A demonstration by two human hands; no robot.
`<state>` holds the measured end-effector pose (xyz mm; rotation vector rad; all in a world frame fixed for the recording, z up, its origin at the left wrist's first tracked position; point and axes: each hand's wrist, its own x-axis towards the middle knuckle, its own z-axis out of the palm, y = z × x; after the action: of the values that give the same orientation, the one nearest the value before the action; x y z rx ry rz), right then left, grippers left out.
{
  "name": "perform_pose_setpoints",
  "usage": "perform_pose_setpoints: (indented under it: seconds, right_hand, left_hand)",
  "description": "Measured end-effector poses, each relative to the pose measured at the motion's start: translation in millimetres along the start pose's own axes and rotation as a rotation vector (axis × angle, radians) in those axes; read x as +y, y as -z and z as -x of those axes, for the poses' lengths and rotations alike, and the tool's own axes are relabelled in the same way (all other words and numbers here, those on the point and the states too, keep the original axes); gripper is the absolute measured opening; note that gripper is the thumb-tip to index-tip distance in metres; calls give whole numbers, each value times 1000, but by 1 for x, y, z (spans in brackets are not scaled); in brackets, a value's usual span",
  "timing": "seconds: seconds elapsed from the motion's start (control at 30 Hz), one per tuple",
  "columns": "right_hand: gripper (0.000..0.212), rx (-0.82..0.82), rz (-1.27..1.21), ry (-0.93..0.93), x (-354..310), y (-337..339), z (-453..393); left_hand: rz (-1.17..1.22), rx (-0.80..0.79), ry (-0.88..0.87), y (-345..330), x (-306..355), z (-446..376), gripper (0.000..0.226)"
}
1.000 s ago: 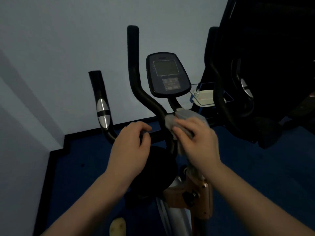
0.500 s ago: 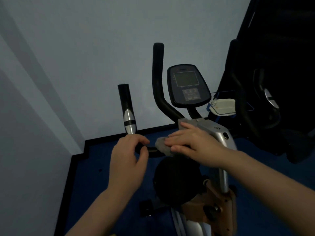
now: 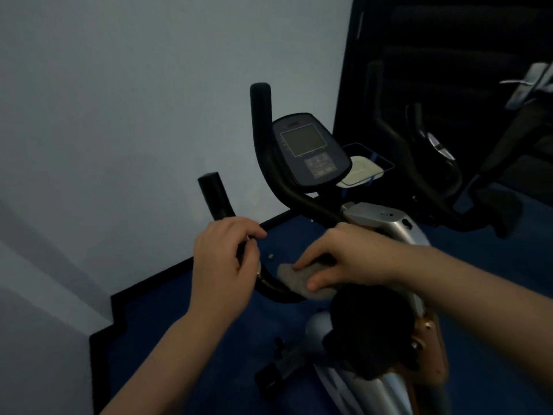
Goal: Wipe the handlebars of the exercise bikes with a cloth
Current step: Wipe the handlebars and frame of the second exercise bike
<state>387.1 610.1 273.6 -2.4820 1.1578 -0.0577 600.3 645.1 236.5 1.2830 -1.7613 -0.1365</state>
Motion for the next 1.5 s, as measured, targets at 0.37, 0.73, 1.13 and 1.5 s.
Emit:
perform_pose_setpoints:
  seconds: [0.37,0.73,1.13,1.5]
  right_hand:
    - [24,289,48,-366,-80,-57,-6]
    - [52,718,-102,-686,-127,-103,-48]
    - [54,694,-8,-749,-137,-96,-70]
    - [50,661,-76,-545,-119,-74,-97]
  left_hand:
    - [59,-89,-72,27,-48,-21,39]
    - [115,-196,-87,33,-67,-44,91]
    - [225,-250,-124,49,-79,-60,59]
    - [438,-261,37,52,-75,-54,43]
